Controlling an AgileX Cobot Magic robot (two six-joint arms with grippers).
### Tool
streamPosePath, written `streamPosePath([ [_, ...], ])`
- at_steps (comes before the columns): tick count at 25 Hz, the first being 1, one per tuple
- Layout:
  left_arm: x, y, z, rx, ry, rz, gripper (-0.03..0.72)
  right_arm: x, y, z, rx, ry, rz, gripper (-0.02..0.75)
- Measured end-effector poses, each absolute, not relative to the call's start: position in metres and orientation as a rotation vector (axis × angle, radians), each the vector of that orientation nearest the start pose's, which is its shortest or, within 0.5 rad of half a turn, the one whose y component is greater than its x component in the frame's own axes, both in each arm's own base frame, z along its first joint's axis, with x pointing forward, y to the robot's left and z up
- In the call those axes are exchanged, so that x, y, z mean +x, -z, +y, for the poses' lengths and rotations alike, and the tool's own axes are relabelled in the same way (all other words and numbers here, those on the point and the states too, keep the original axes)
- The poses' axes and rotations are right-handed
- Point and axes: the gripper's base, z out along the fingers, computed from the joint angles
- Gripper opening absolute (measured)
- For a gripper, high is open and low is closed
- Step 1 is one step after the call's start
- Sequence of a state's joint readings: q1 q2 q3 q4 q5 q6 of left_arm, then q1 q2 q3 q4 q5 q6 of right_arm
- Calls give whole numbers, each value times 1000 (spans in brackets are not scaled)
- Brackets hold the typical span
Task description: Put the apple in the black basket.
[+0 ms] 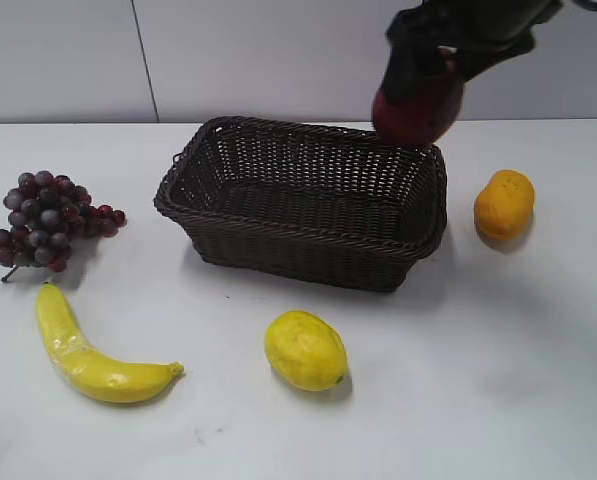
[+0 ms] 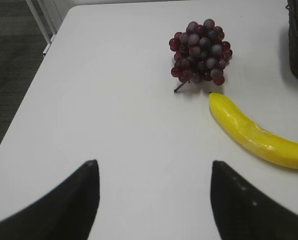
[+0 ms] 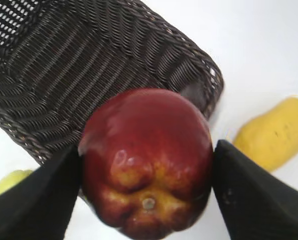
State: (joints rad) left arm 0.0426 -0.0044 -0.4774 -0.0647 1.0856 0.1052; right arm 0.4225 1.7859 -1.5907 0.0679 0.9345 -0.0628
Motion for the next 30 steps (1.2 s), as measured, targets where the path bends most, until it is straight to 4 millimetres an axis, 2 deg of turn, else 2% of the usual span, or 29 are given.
streamPosePath([
  [1,-4,-269,-5,69,-12,2084,521,365,-303,177,-623,-217,2554,585],
  [3,-4,-269,-5,69,-12,2084,521,379,-282,196,-668,-217,2577,585],
  [7,-4,-269,-5,69,-12,2084,521,402,-232,221,-724,-204,2648,585],
  [11,-4,-269,-5,69,-12,2084,521,415,-185,233,-755,-184,2723,584],
  [13,-4,-269,-5,69,-12,2084,521,418,-169,235,-762,-178,2749,584],
  [15,-4,-269,-5,69,-12,2084,521,419,-162,236,-769,-179,2761,596],
  [17,-4,-269,-5,69,-12,2084,521,419,-163,238,-782,-188,2749,646],
  [20,-4,-269,-5,69,-12,2084,521,421,-171,239,-798,-189,2739,655],
  [23,-4,-269,-5,69,-12,2084,521,425,-194,240,-809,-180,2708,656],
  [27,-4,-269,-5,69,-12,2084,521,420,-256,234,-812,-147,2620,656],
  [30,-4,-269,-5,69,-12,2084,521,403,-308,223,-796,-140,2552,654],
])
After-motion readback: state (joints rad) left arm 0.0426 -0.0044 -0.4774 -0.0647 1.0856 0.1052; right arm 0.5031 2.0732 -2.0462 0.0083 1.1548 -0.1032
